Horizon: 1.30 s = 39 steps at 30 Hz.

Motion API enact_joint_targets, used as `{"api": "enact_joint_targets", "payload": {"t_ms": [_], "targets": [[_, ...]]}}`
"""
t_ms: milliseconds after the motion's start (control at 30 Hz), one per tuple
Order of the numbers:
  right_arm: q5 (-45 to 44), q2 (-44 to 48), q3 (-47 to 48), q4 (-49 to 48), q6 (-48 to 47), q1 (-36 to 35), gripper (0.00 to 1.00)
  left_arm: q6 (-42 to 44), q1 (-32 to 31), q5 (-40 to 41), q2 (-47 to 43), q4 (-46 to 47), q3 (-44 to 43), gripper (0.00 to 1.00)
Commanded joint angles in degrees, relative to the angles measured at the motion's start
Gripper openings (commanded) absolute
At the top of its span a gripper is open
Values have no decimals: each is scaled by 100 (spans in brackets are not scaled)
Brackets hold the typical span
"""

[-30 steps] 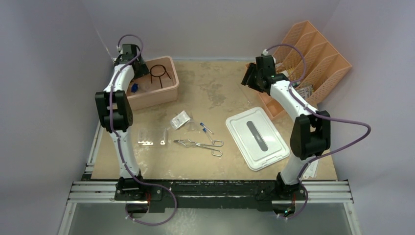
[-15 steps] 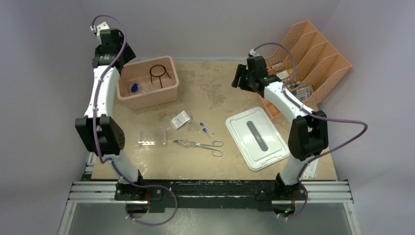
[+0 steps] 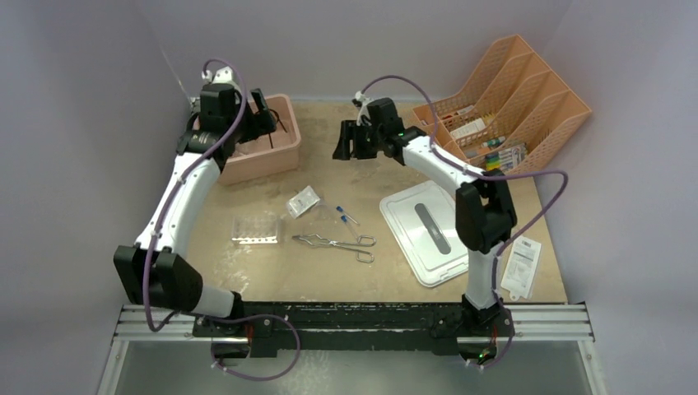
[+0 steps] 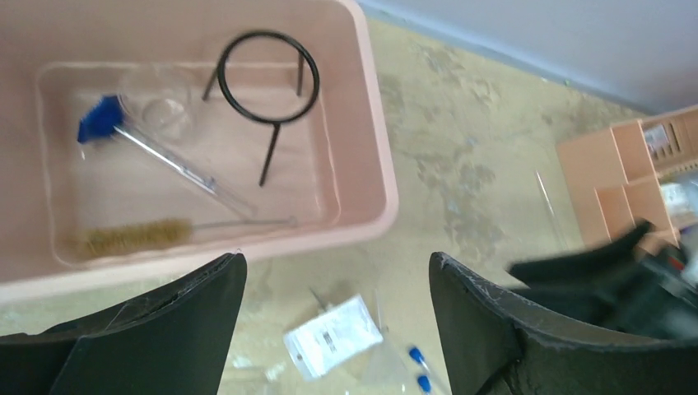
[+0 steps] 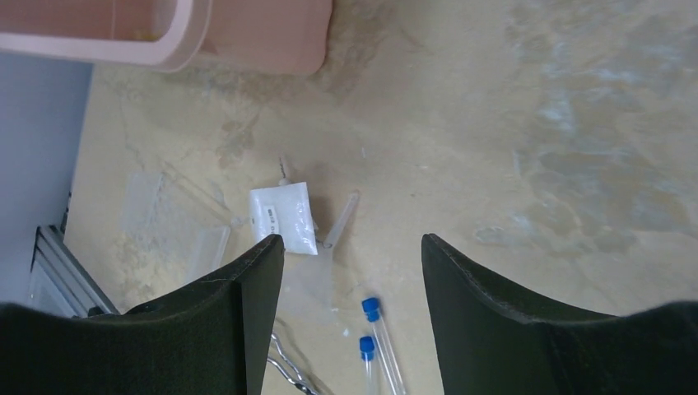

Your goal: Organize the chemistry lab equipment

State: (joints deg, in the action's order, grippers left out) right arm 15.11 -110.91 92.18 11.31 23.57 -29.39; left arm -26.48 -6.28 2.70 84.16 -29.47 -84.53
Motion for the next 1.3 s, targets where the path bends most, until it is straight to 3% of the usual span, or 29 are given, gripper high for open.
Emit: {"api": "enact_joint_targets", "payload": {"t_ms": [0,167,367,833,1133,1267], "targets": [[732,-497,585,-174,21,-175,65,-484,-74,65,-936,456,681,79],[882,-1169,1086,-85,90,-465,64,-891,-75,169,-1677,772,1799,71],[1021,-1682,1346,-67,218,-748,62,-961,-75,174,-1775,527,2284,61],[1058,-2350,1593,-138,352,-865,48,-1229,-75,-136,-1469,939,2959,58],[1616,-2269,1332,-654,497,-859,22,-1210,-75,-227,-1304,1001,3008,58],[1657,-2104,1194,-842,562,-833,4,-1237,-74,-244,-1242,1035,3028,58]]}}
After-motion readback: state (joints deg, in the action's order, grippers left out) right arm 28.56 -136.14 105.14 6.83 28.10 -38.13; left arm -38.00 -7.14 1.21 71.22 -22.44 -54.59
